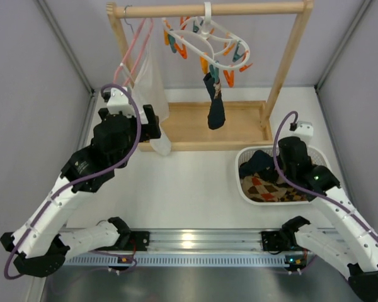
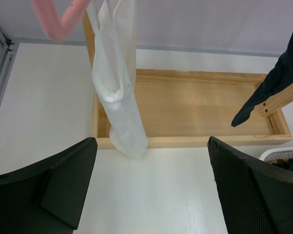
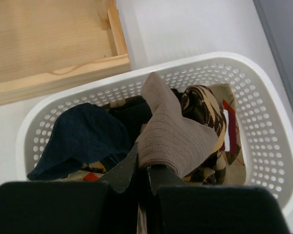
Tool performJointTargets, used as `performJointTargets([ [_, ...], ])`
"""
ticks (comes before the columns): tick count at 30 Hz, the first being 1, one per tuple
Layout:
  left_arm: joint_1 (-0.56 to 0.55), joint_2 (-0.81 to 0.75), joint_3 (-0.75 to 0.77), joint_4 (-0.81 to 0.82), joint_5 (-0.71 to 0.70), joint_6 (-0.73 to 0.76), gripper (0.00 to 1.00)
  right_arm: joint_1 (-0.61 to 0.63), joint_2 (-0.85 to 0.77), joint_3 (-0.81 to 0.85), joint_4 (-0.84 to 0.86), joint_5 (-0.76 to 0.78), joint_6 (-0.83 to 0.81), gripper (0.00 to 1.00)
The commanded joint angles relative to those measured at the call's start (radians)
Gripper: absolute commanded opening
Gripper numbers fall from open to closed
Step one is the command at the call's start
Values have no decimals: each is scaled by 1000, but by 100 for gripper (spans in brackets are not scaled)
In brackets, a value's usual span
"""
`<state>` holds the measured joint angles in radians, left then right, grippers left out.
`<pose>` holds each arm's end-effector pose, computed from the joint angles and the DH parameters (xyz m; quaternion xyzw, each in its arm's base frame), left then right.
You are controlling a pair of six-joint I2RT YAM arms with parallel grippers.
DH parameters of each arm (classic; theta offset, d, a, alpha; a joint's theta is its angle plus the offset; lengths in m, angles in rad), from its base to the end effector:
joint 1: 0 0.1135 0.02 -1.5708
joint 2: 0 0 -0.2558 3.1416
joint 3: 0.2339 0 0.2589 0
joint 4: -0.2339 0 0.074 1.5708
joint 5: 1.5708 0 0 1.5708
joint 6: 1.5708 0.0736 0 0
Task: Remove the socks clipped to the hanger
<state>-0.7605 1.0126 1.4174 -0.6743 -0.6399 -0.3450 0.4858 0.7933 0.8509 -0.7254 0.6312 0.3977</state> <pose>0.1901 -0.1202 0.4494 -0.0306 0.7784 -0.0889 0.6207 0.1912 0.0518 0.2876 0.0976 0.8605 -0.0752 0.4944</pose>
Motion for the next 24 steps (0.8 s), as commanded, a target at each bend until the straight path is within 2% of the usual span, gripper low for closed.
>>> performJointTargets([
  [1, 4, -69, -47, 28, 8, 4, 98, -53, 23, -44, 21, -98, 36, 0],
  [8, 4, -175, -126, 25, 49, 26, 98, -242, 232, -239, 248, -343, 84, 0],
  [10, 4, -193, -141, 25, 63, 34, 98, -259, 260, -268, 294, -379, 102, 4],
  [13, 4, -229, -162, 25, 69, 38, 98, -262, 233, -299, 334, -413, 131, 11],
  [16, 4, -249, -179, 24, 62, 38, 98, -263, 153, -271, 284, -368, 138, 17],
  [17, 4, -253, -182, 25, 62, 38, 98, -265, 115, -259, 267, -357, 135, 20],
  [18, 4, -255, -186, 24, 65, 37, 98, -263, 98, -231, 252, -349, 129, 31],
  [21, 4, -261, -198, 25, 71, 29, 98, -263, 54, -172, 178, -343, 106, 54],
  [24, 4, -266, -202, 24, 71, 31, 98, -266, 14, -119, 104, -338, 82, 63],
])
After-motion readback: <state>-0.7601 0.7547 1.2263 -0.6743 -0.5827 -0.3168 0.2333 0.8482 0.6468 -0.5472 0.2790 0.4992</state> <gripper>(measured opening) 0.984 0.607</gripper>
